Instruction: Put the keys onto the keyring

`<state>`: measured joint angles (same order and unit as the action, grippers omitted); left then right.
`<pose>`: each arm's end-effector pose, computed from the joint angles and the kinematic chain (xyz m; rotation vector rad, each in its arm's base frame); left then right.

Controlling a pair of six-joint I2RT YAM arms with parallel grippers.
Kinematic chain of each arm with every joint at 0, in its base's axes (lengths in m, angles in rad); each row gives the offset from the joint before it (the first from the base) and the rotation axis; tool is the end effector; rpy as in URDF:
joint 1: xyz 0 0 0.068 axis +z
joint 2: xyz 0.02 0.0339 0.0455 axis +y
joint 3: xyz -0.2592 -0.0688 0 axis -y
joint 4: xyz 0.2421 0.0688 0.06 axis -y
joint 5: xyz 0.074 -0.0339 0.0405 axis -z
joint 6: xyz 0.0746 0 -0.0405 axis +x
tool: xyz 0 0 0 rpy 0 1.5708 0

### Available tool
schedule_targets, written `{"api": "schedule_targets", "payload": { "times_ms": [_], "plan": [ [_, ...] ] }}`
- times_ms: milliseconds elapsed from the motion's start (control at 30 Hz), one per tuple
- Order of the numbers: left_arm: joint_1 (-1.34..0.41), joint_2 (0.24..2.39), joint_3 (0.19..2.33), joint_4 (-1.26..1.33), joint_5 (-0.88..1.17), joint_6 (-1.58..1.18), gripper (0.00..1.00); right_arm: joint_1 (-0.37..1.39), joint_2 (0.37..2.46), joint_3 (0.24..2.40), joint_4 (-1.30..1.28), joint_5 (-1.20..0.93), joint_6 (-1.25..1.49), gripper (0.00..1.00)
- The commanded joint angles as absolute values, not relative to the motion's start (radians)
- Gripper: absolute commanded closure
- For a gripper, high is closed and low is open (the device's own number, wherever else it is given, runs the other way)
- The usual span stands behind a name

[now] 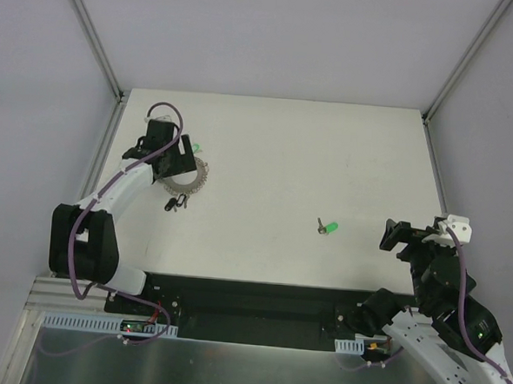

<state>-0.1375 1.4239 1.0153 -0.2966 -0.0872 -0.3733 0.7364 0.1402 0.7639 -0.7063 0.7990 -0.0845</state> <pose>0.3387 -0.0403 0.2326 -0.3136 2.2568 -0.1697 0.0733 -0.0057 0.3294 -0.0648 1.6295 -0.1599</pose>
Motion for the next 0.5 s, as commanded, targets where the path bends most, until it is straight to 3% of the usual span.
{"api": "schedule_targets", "payload": {
  "times_ms": [0,267,467],
  "plan": [
    [-0.138,1.494,1.061,-0.291,-0.057,-0.396,0.17,0.733,0.141,0.779,-0.710,0.796,-0.075,0.04],
    [-0.138,1.629,1.083,-0.291,0.018,-0.377,0.46,0.733,0.175,0.787,-0.721,0.796,-0.074,0.04],
    [-0.140,1.704,1.089,-0.295,0.115,-0.383,0.52,0.735,0.186,0.785,-0.724,0.798,-0.077,0.04]
  ]
}}
